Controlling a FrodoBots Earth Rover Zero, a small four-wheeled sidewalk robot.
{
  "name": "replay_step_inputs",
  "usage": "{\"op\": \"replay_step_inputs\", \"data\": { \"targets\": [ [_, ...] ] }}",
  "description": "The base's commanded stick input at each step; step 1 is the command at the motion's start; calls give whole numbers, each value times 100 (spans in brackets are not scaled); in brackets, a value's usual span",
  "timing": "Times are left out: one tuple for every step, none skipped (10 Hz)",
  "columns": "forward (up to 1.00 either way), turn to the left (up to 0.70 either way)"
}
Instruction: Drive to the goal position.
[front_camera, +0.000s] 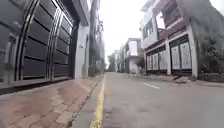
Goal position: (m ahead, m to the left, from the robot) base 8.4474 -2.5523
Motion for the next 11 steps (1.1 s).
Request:
{"op": "replay_step_inputs", "data": {
  "targets": [
    [50,0],
    [50,0],
    [50,0],
    [50,0],
    [50,24],
    [50,13],
    [50,0],
    [50,0],
    [50,0],
    [50,0],
    [50,0]
  ]
}}
